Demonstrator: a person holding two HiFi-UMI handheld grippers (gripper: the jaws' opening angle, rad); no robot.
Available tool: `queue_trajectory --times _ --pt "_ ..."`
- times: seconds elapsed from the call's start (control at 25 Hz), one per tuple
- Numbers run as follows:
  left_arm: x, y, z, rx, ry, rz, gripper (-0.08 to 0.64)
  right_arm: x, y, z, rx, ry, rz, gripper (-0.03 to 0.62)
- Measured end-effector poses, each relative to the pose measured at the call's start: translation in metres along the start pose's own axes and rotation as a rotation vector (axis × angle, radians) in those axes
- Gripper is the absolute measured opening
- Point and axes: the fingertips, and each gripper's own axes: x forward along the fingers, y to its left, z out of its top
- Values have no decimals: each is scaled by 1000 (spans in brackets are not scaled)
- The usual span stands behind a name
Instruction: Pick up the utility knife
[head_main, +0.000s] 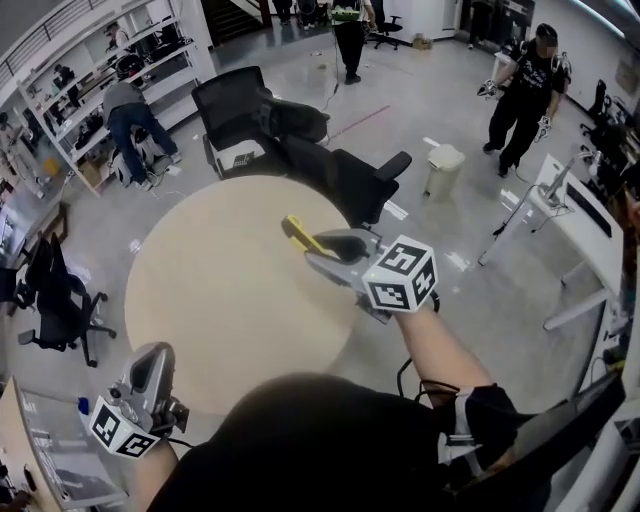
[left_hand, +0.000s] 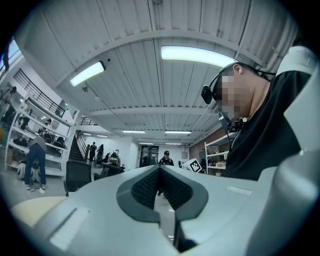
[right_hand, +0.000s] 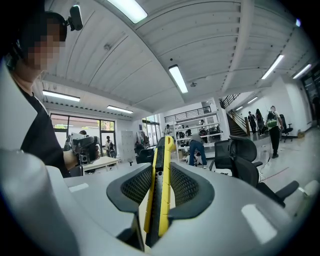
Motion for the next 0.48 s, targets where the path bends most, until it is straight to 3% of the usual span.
queue_trajectory --times 0.16,0.48 --pt "-27 21 0 -1 -9 -40 -16 16 22 6 -16 -12 -38 129" --pt "-100 86 2 -37 -28 -45 -16 76 82 9 56 -60 -55 129"
